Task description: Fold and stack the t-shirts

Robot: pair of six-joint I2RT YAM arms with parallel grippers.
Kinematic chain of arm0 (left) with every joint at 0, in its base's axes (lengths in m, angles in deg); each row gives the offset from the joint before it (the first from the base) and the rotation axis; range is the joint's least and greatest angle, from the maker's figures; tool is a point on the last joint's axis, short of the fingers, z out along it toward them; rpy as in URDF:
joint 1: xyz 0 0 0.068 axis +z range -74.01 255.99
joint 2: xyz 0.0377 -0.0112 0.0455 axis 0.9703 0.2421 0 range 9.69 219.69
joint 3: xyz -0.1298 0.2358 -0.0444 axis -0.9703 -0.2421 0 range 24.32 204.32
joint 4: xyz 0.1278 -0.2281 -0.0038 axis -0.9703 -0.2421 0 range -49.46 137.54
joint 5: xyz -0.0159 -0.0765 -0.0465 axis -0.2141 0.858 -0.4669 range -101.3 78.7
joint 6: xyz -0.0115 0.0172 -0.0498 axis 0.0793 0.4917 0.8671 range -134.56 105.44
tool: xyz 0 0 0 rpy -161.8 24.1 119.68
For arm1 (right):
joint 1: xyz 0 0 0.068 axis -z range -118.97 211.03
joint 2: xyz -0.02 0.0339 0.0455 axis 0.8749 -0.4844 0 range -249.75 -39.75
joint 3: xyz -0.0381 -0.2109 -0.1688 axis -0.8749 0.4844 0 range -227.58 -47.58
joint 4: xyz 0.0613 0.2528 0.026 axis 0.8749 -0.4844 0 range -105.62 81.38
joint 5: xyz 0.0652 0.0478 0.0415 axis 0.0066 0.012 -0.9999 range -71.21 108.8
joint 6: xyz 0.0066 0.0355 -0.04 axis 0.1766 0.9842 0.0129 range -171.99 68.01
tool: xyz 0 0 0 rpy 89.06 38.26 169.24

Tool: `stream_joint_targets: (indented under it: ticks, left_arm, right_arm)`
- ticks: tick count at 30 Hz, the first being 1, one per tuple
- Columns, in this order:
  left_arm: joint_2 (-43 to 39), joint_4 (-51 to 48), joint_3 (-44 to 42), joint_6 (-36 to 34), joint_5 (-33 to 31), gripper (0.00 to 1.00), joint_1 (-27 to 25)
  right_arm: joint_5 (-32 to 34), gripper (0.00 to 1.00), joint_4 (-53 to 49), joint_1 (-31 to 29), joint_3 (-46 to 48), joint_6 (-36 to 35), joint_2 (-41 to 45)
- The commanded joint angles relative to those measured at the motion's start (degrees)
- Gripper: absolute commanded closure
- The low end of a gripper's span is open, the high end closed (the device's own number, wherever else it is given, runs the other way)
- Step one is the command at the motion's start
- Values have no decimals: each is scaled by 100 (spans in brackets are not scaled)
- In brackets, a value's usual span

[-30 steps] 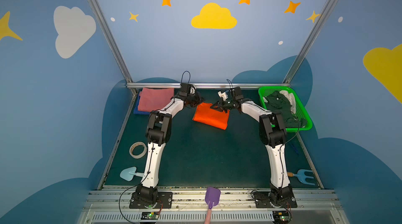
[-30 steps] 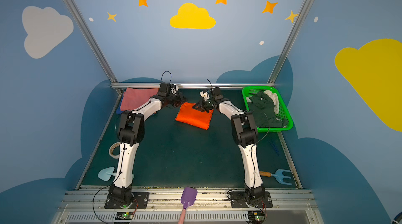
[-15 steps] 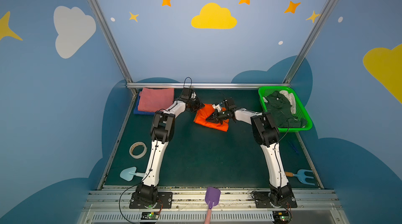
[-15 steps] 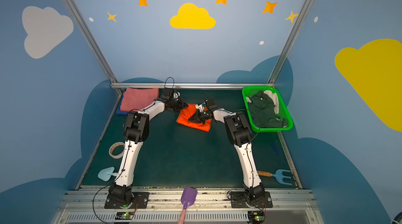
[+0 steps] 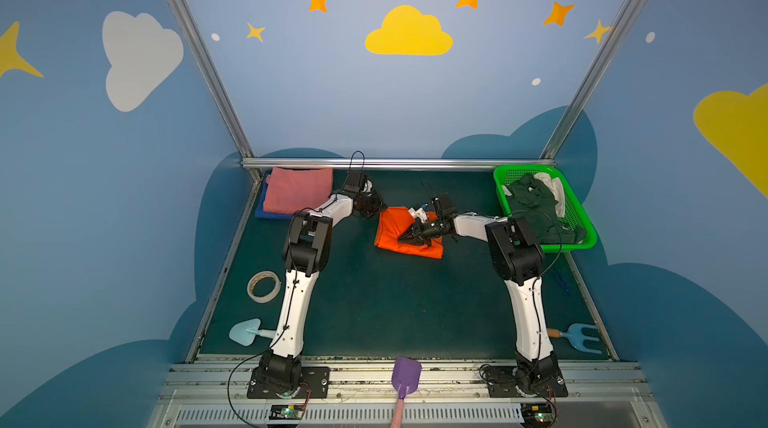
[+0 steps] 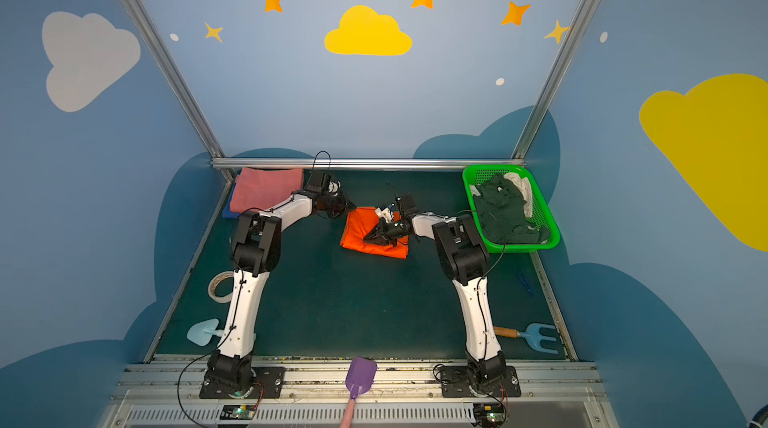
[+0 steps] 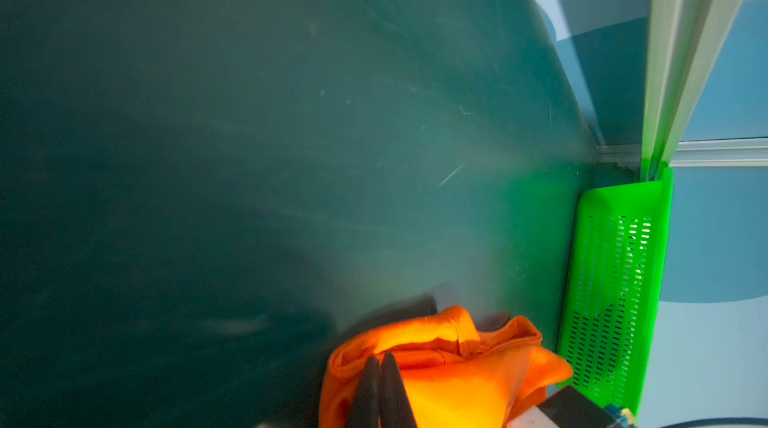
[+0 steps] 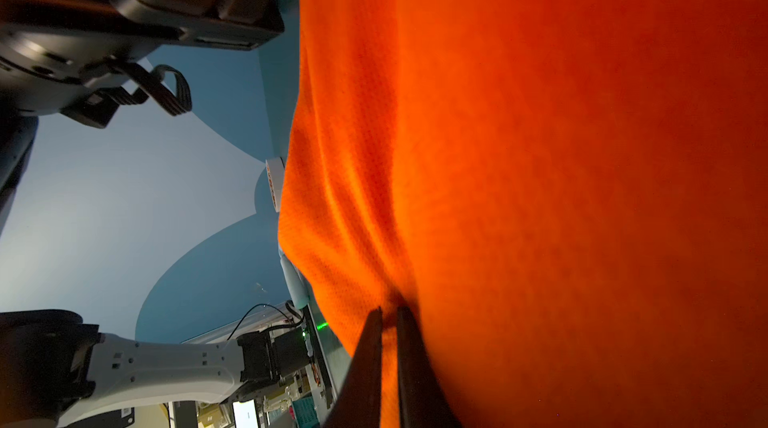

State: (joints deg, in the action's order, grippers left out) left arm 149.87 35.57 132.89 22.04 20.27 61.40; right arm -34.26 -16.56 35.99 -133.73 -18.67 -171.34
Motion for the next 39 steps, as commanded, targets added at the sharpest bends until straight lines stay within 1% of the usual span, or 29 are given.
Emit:
stream_joint_targets:
  ticks: [1,5,10,13,16,18,20,24,29,39]
  left_arm:
    - [-551,238,-337,-126,-175,92,35]
    - [-1077,469,-841,-109,-179,92,12]
    - [-1775,625,-1451,-300,-93,90,-115]
    - [-2121,504,-1717,-507,-98,89,-264]
    - [-2454,578,-2116,-567,-171,89,-406]
    - [-2641,732,-2416,-532,-163,89,-480]
    - [-2781,1065,-2764,-402,50,89,-507]
    - [-2873,1483,-3197,-148,295,89,-539]
    - [-2763,1585,-3484,-131,297,89,-697]
    - [-2347,1811,-3790,-30,209,90,-722]
  right_arm:
    - [193,87,-508,-109,385,-237,100]
    - [18,87,-478,-177,493,-281,155]
    - [-18,86,-533,-182,530,-395,551]
    - [-45,85,-624,-151,426,-460,783]
    - [-67,83,-777,-105,252,-548,986]
    - [-36,82,-925,-55,109,-621,1066]
    - [-29,80,-1039,30,-38,-672,1113]
    - [33,79,-1297,271,-353,-789,1019]
    - [-7,79,-1448,588,-710,-818,647]
    - [-33,80,-1508,1035,-991,-828,-204]
